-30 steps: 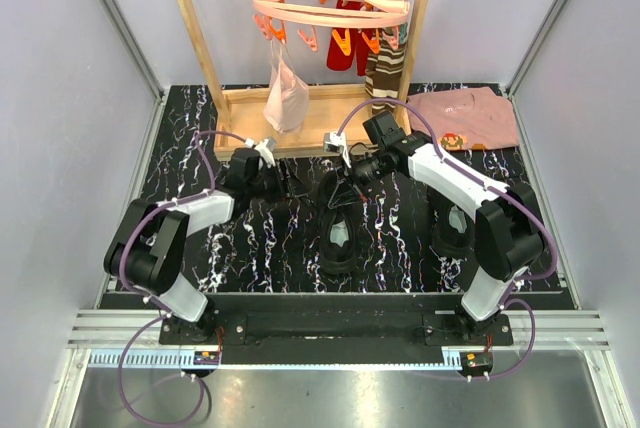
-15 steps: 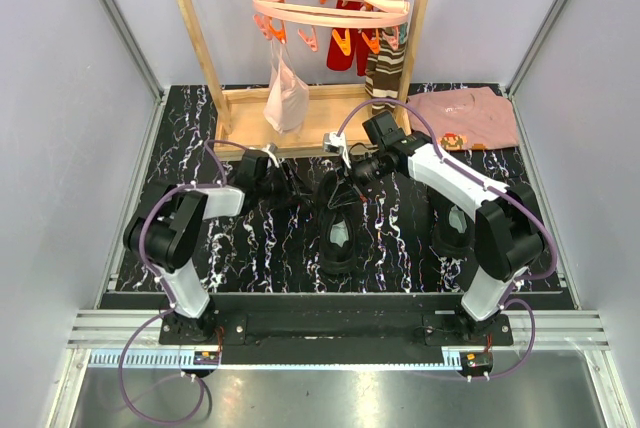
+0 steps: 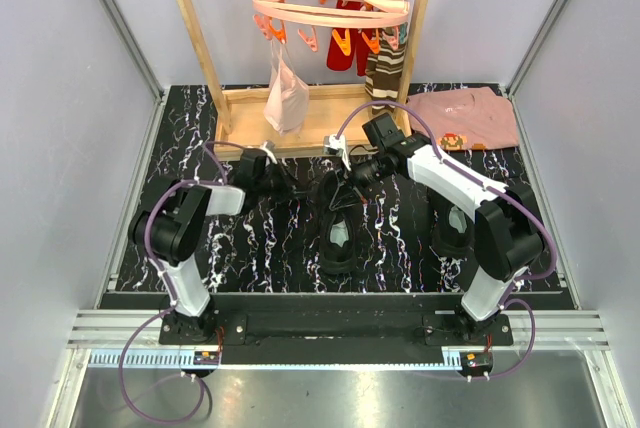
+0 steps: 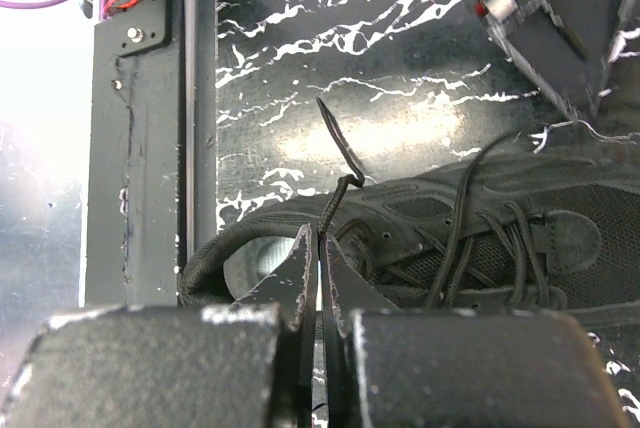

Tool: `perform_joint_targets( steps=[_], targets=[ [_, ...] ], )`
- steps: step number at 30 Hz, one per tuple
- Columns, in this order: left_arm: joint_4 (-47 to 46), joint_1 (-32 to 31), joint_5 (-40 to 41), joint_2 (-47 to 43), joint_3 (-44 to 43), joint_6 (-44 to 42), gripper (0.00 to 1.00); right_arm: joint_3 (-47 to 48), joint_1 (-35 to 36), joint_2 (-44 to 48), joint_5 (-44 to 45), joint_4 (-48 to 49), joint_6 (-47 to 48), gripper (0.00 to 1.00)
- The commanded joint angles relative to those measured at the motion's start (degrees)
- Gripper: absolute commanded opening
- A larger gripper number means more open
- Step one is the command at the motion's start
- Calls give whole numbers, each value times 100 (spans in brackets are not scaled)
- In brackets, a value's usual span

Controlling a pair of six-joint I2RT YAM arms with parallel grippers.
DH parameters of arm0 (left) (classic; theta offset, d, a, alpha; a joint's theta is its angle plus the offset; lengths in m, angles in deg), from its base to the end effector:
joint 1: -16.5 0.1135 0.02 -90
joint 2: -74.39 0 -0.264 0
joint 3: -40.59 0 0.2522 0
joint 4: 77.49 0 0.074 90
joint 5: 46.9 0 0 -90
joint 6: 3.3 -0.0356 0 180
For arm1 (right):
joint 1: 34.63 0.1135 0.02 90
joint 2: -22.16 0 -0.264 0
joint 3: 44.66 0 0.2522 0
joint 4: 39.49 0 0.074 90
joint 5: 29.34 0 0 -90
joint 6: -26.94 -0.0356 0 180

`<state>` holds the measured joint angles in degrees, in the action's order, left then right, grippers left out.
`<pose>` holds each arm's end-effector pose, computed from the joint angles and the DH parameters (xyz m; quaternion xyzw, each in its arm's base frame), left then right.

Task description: Tie the shoes

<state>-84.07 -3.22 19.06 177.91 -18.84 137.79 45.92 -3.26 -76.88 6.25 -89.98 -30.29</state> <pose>0.3221 -0.1309 0.1299 -0.1485 0.8695 -0.4028 0.2443 0.2921 0.2120 0.2560 -0.5587 0.6612 0.4376 0.2434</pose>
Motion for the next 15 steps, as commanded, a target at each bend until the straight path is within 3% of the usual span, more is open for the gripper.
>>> perform_joint_targets(
  steps=[1,6,15],
  targets=[
    [-497,206,-277,-578,286,-37,0,-9,53,228,150,8,89,0],
    [-673,250,-637,-1167,611,-397,0,0,44,184,273,17,-34,0],
    [-516,311,-1805,-3353,1507,-2110,0,220,-61,-71,282,17,-421,0]
  ],
)
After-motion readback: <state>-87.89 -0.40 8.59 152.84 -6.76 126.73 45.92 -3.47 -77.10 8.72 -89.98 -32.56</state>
